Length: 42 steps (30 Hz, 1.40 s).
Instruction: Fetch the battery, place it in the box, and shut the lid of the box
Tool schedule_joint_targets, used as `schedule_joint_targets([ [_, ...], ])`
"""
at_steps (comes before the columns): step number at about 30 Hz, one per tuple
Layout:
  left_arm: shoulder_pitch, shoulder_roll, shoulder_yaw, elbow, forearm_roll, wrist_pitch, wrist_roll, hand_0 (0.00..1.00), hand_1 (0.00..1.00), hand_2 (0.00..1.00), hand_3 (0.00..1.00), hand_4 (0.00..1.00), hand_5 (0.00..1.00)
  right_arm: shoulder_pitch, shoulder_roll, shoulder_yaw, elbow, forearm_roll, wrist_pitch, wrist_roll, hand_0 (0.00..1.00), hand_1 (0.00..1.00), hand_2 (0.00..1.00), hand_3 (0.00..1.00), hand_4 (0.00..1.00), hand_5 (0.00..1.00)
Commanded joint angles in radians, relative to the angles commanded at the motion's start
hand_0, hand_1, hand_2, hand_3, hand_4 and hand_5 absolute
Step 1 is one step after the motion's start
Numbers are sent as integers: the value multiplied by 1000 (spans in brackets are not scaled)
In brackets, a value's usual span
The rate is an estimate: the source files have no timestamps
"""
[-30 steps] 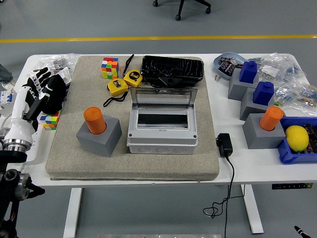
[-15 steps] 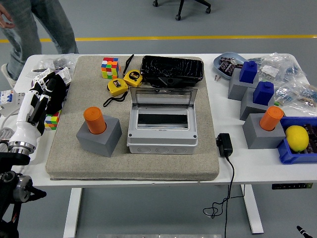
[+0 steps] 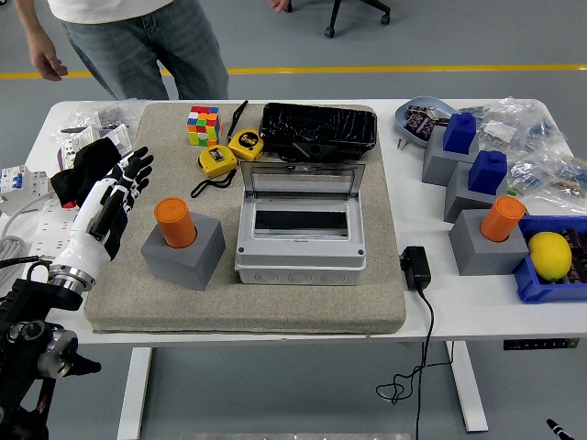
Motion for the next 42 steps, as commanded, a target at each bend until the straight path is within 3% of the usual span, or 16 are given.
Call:
schedule_joint_targets([
  [1,-1,-1,-1,3,8,-6,-1,985,988,977,957,998,774,-1,0,-1,-1,1,0,0,930,859,812,796,998,937],
  [2,-1,-2,-1,3,16,-9,-2,998,998,993,978,998,570,-1,0,0,-1,1,0,-1,930,858,809,794,998,946],
  [7,2,1,8,-13,115,-18,1,998,998,993,978,998,570,-1,1,2,0,6,1,-1,930,858,809,794,998,946],
  [8,3,2,11,-16,133,-19,2,998,998,995,985,998,192,-1,1,2,0,6,1,-1,926,855,802,791,998,961],
  [20,-22,-21,61,22,108,-10,1,995,998,994,978,998,153,5,2,-6,3,19,1,-1,923,851,799,789,998,980],
  [25,-34,-24,61,49,74,28,-18,995,998,994,978,998,153,5,2,-6,3,24,1,1,923,851,799,789,998,980],
  [26,-36,-25,62,53,62,40,-23,917,941,917,880,998,2,4,2,-9,2,28,0,1,915,851,799,788,998,990],
  [31,-36,-30,65,64,51,85,-30,917,941,917,880,998,2,3,1,-12,1,36,-1,2,915,851,799,788,998,990],
  [32,-36,-31,68,66,47,94,-32,868,897,850,831,998,2,3,1,-11,1,36,-1,3,903,849,797,788,998,997],
  [36,-34,-32,77,71,25,123,-42,868,897,850,831,998,2,6,1,-6,4,33,-1,2,903,849,797,788,998,997],
  [38,-34,-33,81,73,16,130,-45,810,857,804,804,998,2,6,1,-6,4,34,0,2,896,847,796,786,998,998],
  [42,-33,-33,95,79,-6,138,-51,810,857,804,804,998,2,6,0,-8,4,36,-1,2,896,847,796,786,998,998],
])
